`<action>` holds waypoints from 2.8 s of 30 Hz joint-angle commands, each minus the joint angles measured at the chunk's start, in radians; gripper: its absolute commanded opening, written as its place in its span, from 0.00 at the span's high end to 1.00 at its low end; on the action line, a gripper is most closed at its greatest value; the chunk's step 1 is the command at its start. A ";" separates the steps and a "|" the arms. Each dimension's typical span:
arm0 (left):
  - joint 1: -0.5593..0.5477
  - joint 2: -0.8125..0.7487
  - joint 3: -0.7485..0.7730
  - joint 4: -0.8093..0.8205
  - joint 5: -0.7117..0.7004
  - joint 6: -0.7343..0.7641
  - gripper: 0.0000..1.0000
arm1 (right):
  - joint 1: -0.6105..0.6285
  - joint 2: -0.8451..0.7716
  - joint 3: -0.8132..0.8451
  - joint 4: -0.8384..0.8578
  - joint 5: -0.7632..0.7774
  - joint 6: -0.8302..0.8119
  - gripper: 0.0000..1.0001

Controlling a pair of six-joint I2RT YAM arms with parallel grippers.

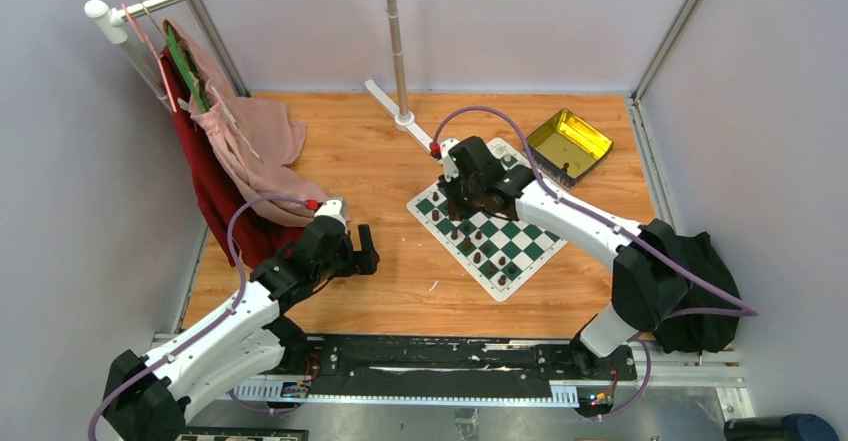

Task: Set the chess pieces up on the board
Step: Place the chess piece on the chessboard.

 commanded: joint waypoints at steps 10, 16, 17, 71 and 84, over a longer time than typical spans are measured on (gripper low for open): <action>0.007 0.031 -0.012 0.010 0.003 -0.001 0.00 | 0.022 0.119 0.005 0.072 -0.032 -0.048 1.00; 0.006 0.045 -0.017 0.021 0.001 0.004 0.00 | 0.025 0.165 0.020 0.093 -0.039 -0.063 1.00; 0.007 0.048 -0.018 0.023 0.002 0.005 0.00 | 0.024 0.173 0.024 0.094 -0.039 -0.065 1.00; 0.006 0.105 -0.035 0.070 0.019 0.061 0.00 | 0.025 0.273 -0.018 0.165 0.021 -0.059 0.86; 0.007 0.121 -0.035 0.082 0.026 0.068 0.00 | 0.024 0.256 -0.007 0.147 0.032 -0.068 0.67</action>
